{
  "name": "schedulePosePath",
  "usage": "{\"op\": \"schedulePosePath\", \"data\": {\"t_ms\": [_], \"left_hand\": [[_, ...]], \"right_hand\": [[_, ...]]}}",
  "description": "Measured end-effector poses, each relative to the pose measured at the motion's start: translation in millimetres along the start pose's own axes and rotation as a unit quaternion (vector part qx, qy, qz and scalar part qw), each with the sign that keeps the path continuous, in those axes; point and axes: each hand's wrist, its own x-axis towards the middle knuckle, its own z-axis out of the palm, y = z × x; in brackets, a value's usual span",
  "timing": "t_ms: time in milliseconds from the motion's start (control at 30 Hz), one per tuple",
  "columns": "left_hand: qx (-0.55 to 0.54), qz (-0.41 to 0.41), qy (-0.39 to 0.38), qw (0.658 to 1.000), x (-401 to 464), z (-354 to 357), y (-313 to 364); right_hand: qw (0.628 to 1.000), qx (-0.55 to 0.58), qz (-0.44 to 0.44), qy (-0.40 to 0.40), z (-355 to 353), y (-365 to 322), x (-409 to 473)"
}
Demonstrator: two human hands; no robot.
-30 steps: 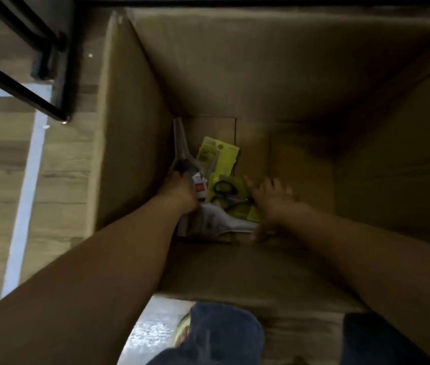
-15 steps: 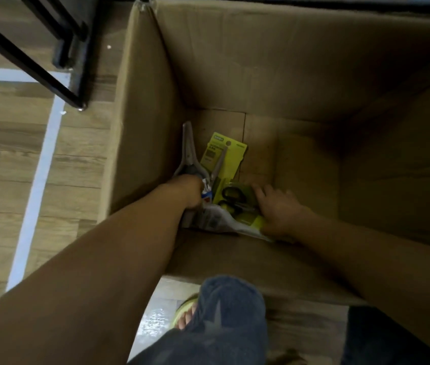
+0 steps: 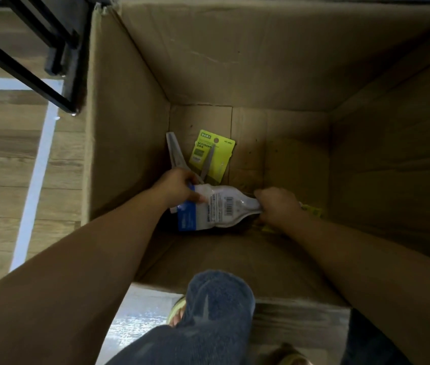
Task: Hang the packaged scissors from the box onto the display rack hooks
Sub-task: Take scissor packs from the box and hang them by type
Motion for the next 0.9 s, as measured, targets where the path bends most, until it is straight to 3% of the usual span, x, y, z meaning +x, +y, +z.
{"op": "schedulePosePath", "data": {"t_ms": [133,267,367,467,533,700,900], "left_hand": [[0.065,0.004,-0.046,0.997,-22.0,-10.1,11.4],[0.085,0.071,0.043,0.993,-67.2,-37.8,46.1],[0.063,0.093,0.111,0.987,-118.7,-76.6,86.2],[0.039,0.123,0.121,0.984,-181.4,-117.4,130.5],[-0.027,0.104,0.108,0.988,-234.5,-140.8,158.4],[-0.098,0.077,0.038,0.991,-378.1,-194.1,229.2],[-0.117,0.152,0.075,0.979,-540.4,-265.1,315.4]], "right_hand": [[0.999,0.025,0.025,-0.037,-23.6,3.6,-16.0],[0.991,0.084,0.098,-0.039,-70.0,-0.7,-55.1],[0.975,0.151,0.160,0.021,-122.4,-8.2,-103.9],[0.978,0.134,0.150,0.063,-187.8,-10.2,-164.3],[0.989,0.102,0.095,0.058,-234.3,-9.9,-215.3],[0.994,0.086,0.039,0.047,-337.3,-12.2,-357.4],[0.986,0.104,0.012,0.128,-447.8,-23.3,-497.6]]}}
